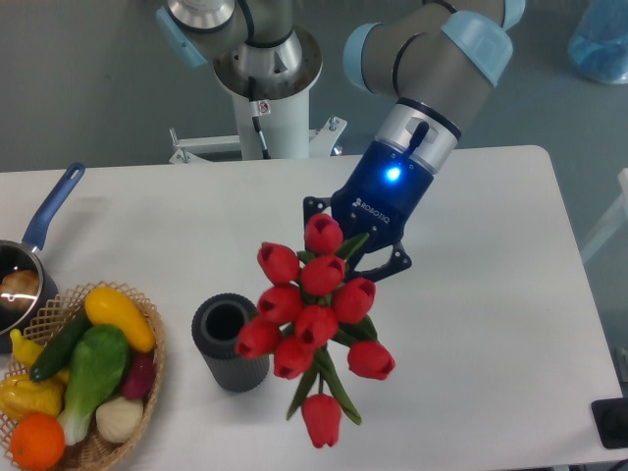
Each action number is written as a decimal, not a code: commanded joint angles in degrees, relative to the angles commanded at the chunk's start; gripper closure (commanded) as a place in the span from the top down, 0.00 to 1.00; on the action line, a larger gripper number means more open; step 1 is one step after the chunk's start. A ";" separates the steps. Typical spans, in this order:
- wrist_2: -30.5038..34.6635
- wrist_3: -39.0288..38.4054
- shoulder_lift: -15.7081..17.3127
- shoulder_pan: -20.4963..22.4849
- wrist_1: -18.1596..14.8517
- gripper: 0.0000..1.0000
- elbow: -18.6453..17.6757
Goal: Insert the flowers into the vase
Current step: 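Carry the tulip bouquet toward the dark grey vase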
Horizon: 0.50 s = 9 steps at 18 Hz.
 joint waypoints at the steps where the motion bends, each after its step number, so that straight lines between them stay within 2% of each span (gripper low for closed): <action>1: -0.09 1.93 -0.35 -0.35 0.18 0.15 0.09; 7: 2.02 5.90 -0.35 -1.23 0.18 0.14 0.18; 9: 0.80 5.73 -0.53 -2.54 0.27 0.14 0.17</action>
